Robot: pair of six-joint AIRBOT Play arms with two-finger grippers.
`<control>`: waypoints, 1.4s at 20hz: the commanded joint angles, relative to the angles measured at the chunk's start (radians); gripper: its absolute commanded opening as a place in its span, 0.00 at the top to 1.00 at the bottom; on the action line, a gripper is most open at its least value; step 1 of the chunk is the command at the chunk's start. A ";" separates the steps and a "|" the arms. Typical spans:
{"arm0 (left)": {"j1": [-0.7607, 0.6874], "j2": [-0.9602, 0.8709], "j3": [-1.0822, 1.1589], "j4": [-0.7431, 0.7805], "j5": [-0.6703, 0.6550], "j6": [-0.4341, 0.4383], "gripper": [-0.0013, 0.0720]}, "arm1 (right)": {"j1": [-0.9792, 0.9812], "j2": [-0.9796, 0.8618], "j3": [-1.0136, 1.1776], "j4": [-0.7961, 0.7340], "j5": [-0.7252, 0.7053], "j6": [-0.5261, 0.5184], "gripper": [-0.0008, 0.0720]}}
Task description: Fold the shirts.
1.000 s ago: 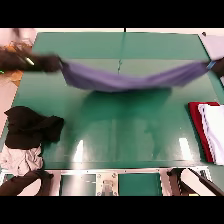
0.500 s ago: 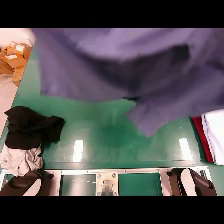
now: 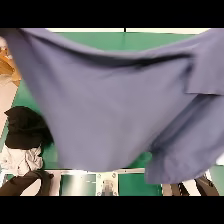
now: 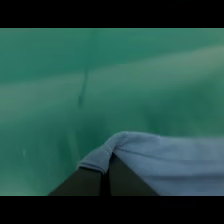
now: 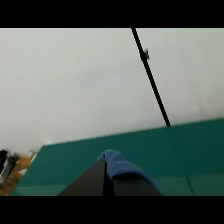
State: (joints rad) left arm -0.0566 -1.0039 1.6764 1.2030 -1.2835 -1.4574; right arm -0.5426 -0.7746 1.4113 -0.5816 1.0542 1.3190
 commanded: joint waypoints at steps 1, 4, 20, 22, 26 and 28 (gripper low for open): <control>0.000 -0.197 -0.203 -0.048 0.098 0.003 0.95 | 0.088 -0.154 -0.258 -0.007 -0.089 -0.134 0.97; 0.000 -0.407 -0.241 -0.139 0.215 0.087 0.95 | 0.155 -0.376 -0.345 -0.007 -0.182 -0.200 0.97; 0.071 -0.694 -0.146 -0.227 0.241 0.202 0.95 | 0.122 -0.972 0.080 -0.176 -0.002 -0.201 0.97; 0.070 -0.694 -0.172 -0.214 0.205 0.202 0.95 | 0.112 -0.967 0.078 -0.253 0.080 -0.202 0.97; 0.070 -0.694 -0.319 -0.222 0.212 0.202 0.95 | 0.110 -0.959 0.008 -0.303 0.084 -0.202 0.97; 0.070 -0.694 -0.361 -0.235 0.233 0.202 0.95 | 0.109 -0.959 -0.031 -0.322 0.060 -0.202 0.97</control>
State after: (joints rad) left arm 0.0120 -1.6970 1.3830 0.9791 -1.0489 -1.2560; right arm -0.4305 -1.7348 1.4235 -0.8528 1.1107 1.1172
